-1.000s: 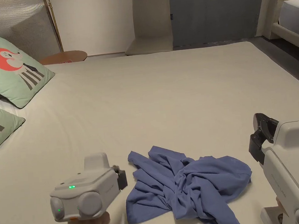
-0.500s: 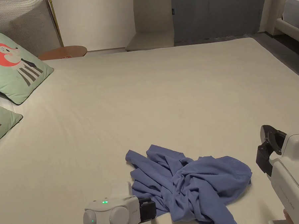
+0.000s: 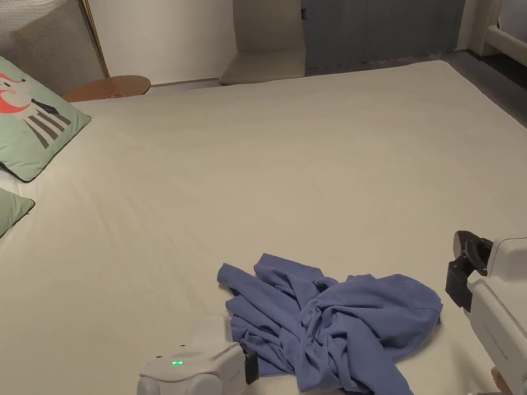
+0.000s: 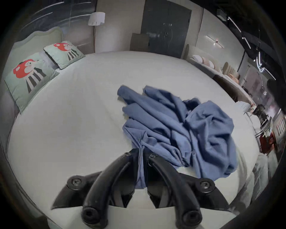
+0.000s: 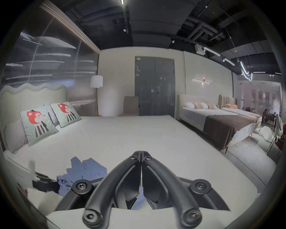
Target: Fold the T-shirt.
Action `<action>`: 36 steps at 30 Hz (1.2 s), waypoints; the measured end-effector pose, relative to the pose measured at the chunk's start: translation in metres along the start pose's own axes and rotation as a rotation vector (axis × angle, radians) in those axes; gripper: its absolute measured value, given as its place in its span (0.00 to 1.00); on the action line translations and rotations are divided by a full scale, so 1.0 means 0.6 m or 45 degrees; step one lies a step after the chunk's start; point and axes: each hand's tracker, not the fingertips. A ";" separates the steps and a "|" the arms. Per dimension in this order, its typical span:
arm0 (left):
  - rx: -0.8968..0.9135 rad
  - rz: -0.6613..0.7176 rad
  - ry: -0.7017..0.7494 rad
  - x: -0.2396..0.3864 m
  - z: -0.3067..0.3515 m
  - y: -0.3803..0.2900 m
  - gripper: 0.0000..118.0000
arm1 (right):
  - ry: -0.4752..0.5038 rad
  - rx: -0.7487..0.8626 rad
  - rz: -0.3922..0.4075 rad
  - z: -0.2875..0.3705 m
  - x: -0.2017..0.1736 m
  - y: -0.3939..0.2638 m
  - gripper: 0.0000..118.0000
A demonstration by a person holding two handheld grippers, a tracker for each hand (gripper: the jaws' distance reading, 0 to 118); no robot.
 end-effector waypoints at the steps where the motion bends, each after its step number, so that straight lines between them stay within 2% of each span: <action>1: 0.010 0.022 -0.020 -0.002 0.013 0.006 0.04 | 0.003 -0.049 -0.007 -0.024 0.008 -0.005 0.02; 2: 0.039 0.043 -0.052 -0.005 0.024 0.012 0.04 | -0.003 -0.090 -0.015 -0.042 0.012 -0.008 0.06; 3: 0.059 0.052 -0.072 -0.008 0.035 0.017 0.04 | -0.009 -0.160 -0.008 -0.064 0.014 -0.010 0.16; 4: 0.054 0.042 -0.070 -0.010 0.041 0.021 0.04 | -0.001 -0.228 -0.003 -0.087 0.016 -0.012 0.33; 5: 0.059 0.042 -0.077 -0.013 0.047 0.024 0.04 | 0.007 -0.285 0.000 -0.107 0.018 -0.013 0.47; 7: 0.074 0.058 -0.103 -0.021 0.052 0.030 0.04 | 0.023 -0.422 0.007 -0.158 0.022 -0.023 0.66; 10: 0.081 0.081 -0.127 -0.035 0.048 0.035 0.04 | 0.064 -0.668 0.001 -0.229 0.024 -0.049 0.82; 14: 0.090 0.087 -0.117 -0.049 0.038 0.047 0.04 | 0.103 -0.875 0.047 -0.278 0.016 -0.094 0.79; 15: 0.089 0.089 -0.119 -0.052 0.036 0.049 0.04 | 0.114 -0.907 0.057 -0.282 0.014 -0.105 0.74; 16: 0.086 0.091 -0.122 -0.055 0.035 0.050 0.04 | 0.129 -0.929 0.054 -0.282 0.012 -0.112 0.58; 19: 0.079 0.110 -0.137 -0.060 0.032 0.048 0.04 | 0.150 -0.897 0.010 -0.269 0.010 -0.124 0.42; 21: 0.076 0.108 -0.138 -0.061 0.031 0.045 0.04 | 0.174 -0.856 0.009 -0.260 0.006 -0.117 0.06; 29: 0.153 0.146 -0.148 -0.088 0.061 0.070 0.03 | 0.132 -0.493 0.118 -0.197 0.009 0.011 0.06; 36: 0.390 0.173 -0.045 -0.169 0.135 0.186 0.03 | 0.072 -0.187 0.173 -0.177 0.028 0.160 0.06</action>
